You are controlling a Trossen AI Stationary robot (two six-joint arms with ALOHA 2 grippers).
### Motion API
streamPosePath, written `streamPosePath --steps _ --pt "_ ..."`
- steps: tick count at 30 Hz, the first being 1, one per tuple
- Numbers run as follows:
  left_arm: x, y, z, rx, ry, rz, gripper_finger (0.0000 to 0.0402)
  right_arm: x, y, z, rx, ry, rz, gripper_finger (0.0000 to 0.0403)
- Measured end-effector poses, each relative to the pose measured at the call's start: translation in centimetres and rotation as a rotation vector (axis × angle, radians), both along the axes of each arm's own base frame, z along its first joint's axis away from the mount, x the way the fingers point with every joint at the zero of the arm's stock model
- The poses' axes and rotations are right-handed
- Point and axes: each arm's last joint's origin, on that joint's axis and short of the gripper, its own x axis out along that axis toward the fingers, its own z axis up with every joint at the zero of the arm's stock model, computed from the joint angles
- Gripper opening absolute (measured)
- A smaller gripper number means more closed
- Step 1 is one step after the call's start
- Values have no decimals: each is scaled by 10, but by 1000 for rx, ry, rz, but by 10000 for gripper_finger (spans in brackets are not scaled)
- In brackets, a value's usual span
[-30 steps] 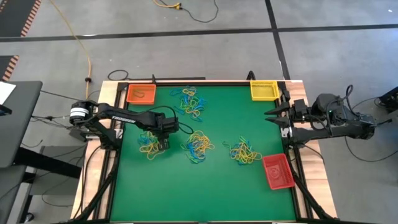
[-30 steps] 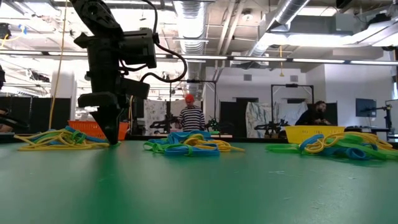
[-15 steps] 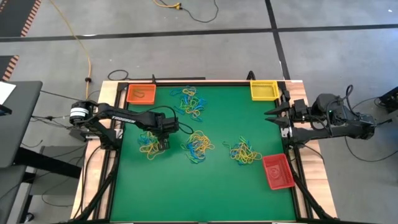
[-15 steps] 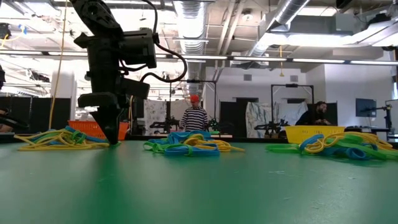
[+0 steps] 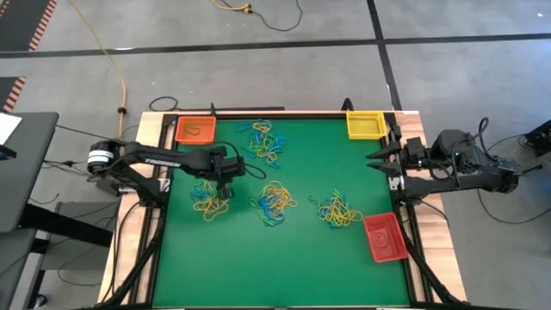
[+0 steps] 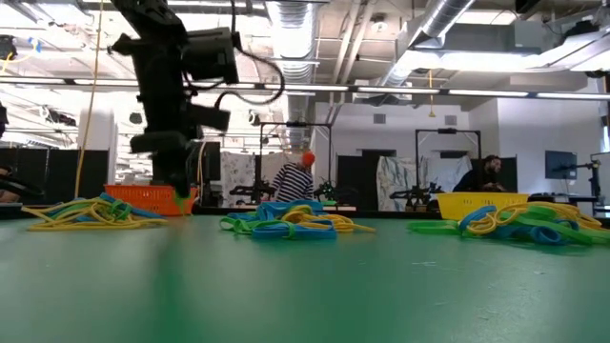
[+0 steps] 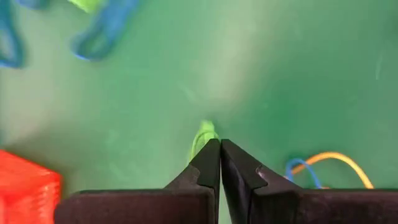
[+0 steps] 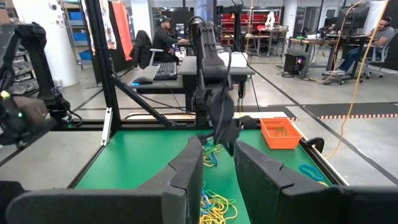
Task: Sort rubber bands into baskets
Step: Put the green rubber band into the orange bin
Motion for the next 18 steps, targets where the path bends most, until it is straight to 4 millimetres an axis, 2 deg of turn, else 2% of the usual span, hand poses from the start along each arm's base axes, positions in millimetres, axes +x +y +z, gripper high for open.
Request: streamPosePath --steps 10,14,18 --pt "-29 33 48 142 -77 122 0 0 0 0 0 0 0 127" --pt "-44 52 59 194 -93 197 0 0 0 0 0 0 0 127" --pt "-58 74 61 229 -69 283 0 0 0 0 0 -1 0 127"
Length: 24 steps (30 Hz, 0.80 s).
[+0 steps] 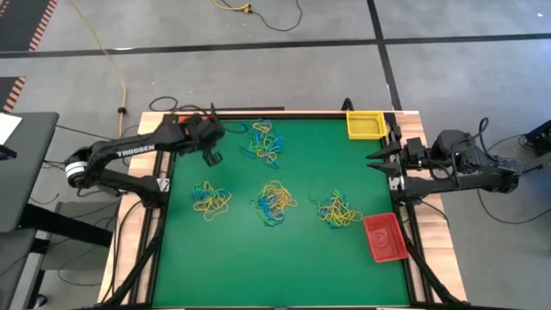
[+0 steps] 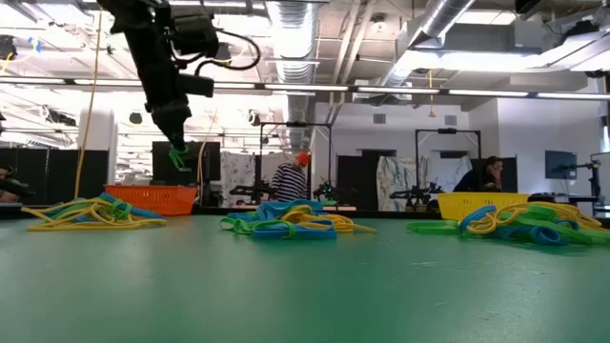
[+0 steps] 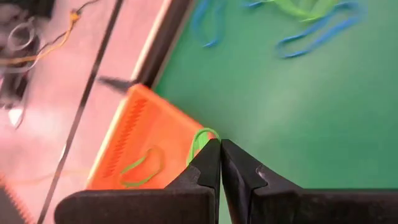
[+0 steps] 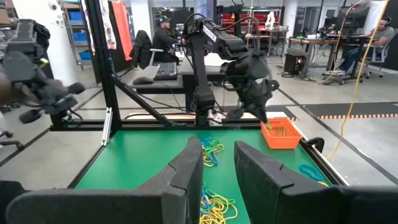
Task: Sort rubber bands into baskets
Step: Put the green rubber band into the orange bin
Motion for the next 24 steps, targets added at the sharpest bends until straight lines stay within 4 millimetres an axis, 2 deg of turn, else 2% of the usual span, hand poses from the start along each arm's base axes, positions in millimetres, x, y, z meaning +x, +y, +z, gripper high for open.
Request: streamPosePath --steps 7,12,19,24 --pt "-22 37 2 26 -38 149 0 0 0 0 0 1 0 127" --pt "-41 56 1 -31 -89 211 0 0 0 0 0 2 0 127" --pt "-56 68 1 -74 -135 272 3 0 0 -1 0 11 0 127" --pt "-58 69 0 -79 -142 288 37 0 0 -1 0 11 0 127"
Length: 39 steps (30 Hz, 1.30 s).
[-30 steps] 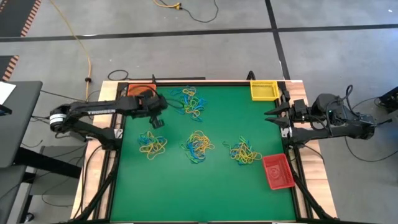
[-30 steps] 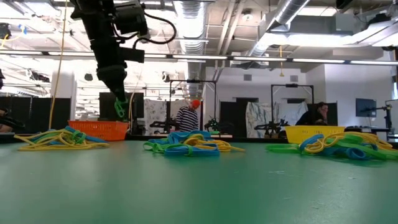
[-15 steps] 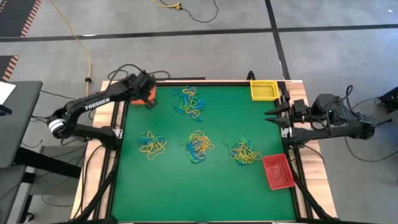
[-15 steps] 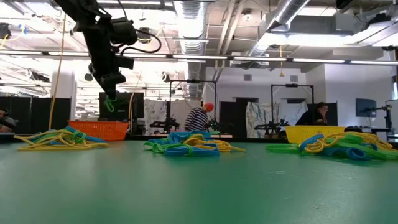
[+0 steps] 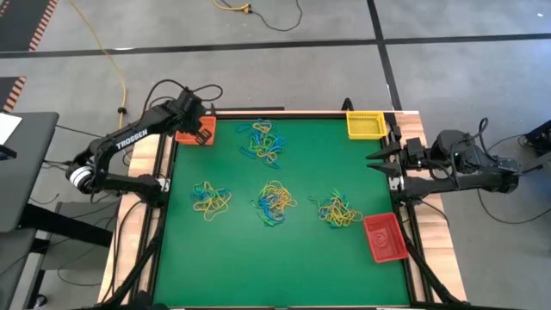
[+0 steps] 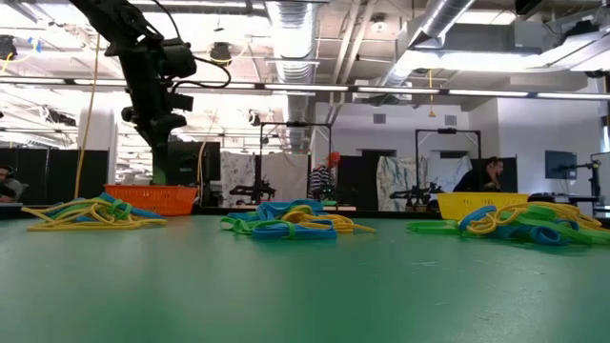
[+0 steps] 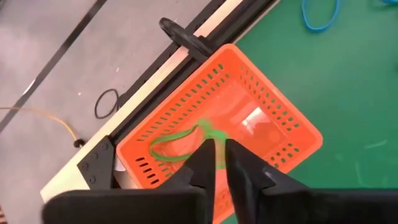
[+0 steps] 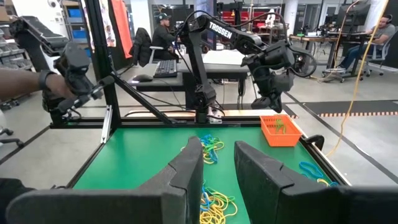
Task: Sort rubber bands into baskets
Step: Put the green rubber band into the orange bin
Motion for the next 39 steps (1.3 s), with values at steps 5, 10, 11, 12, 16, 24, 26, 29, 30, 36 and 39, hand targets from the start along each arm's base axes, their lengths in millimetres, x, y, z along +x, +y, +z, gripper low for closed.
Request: streamPosePath --steps 5,10,11,12,16,24,26,29,30,36,39 --pt "0 0 0 1 0 14 92 0 0 0 0 -1 0 127" --pt "1 -2 -1 -47 -46 -6 137 0 0 0 0 0 0 127" --pt "2 -4 -2 -77 -66 -27 142 0 0 0 0 0 0 127" --pt "4 -7 -3 -112 -92 -54 145 0 0 0 0 0 0 127" --pt "12 -22 -6 -272 -164 -170 147 0 0 0 0 5 0 127" --pt "39 -69 -10 -472 -111 -373 131 0 0 0 0 4 0 127" --pt "45 -83 -11 -500 -82 -422 128 0 0 0 0 4 0 127" --pt "53 -105 -11 -535 -31 -505 124 0 0 0 0 4 0 127" --pt "55 -111 -12 -546 -13 -532 124 0 0 0 0 4 0 127" --pt "63 -142 -14 -565 44 -663 122 0 0 0 0 3 0 127" --pt "64 -151 -22 -541 80 -704 122 0 0 0 0 4 0 127"
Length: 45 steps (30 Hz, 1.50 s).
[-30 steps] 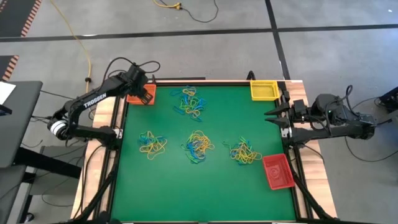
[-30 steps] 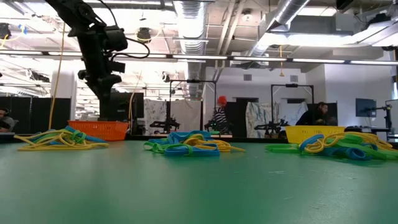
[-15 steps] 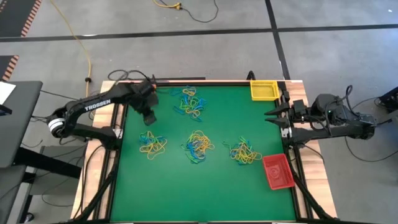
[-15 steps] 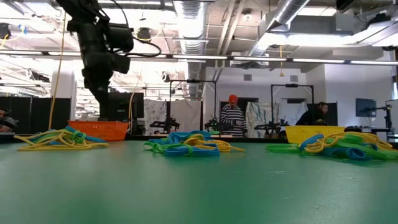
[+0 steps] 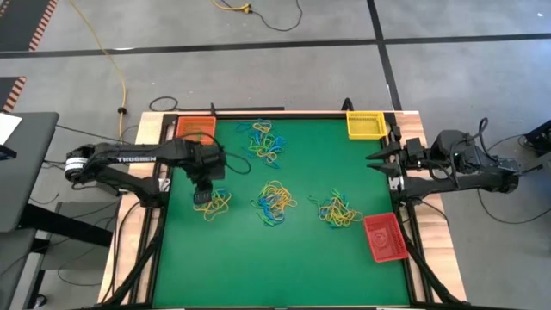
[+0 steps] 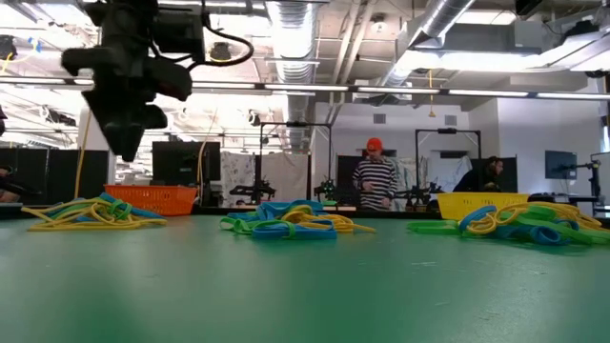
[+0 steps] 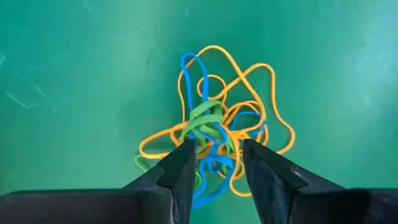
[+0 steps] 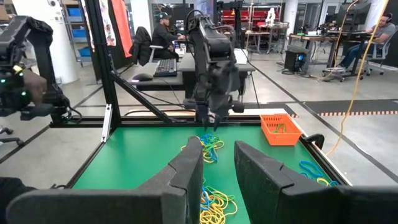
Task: Sort rubber bands into baskets
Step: Put the green rubber band into the orange bin
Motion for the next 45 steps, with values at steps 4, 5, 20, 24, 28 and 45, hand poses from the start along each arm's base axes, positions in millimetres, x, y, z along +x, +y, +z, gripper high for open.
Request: streamPosePath --steps 4,5,20,24,28,45 --pt "-4 -7 -18 32 29 -50 122 0 0 0 0 0 0 127" --pt "-5 -7 -22 29 24 -55 122 0 0 0 0 0 0 127" --pt "-1 -4 -33 113 65 -14 116 0 0 0 0 0 0 127" --pt "3 -3 -43 104 125 -16 100 0 0 0 0 0 0 127" --pt "7 -1 -52 101 168 -13 85 0 0 0 0 0 0 127" --pt "32 4 -56 139 44 -125 5 0 0 0 0 0 0 127"
